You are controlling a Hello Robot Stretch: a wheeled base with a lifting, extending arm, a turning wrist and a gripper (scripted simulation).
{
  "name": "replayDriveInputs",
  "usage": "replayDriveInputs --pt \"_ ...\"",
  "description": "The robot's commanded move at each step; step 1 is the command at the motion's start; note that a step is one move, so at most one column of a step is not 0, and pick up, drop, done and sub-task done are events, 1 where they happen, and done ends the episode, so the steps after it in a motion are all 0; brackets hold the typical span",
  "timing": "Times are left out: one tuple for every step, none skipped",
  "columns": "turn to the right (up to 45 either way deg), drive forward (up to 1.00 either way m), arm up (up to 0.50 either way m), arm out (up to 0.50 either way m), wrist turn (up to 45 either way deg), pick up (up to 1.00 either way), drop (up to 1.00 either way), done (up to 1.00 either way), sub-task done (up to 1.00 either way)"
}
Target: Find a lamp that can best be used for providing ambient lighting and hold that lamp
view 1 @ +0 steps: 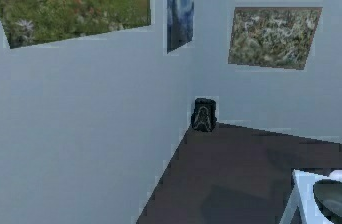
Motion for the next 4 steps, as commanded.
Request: replayDriveInputs --pt "0.0 0.00 0.00 0.00 45.0 0.00 0.00 0.00 0.00" --pt "0.0 0.00 0.00 0.00 33.0 0.00 0.00 0.00 0.00" --pt "0.0 0.00 0.00 0.00 0.0 1.00 0.00 0.00 0.00" --pt "0.0 0.00 0.00 0.00 0.0 0.00 0.00 1.00 0.00"
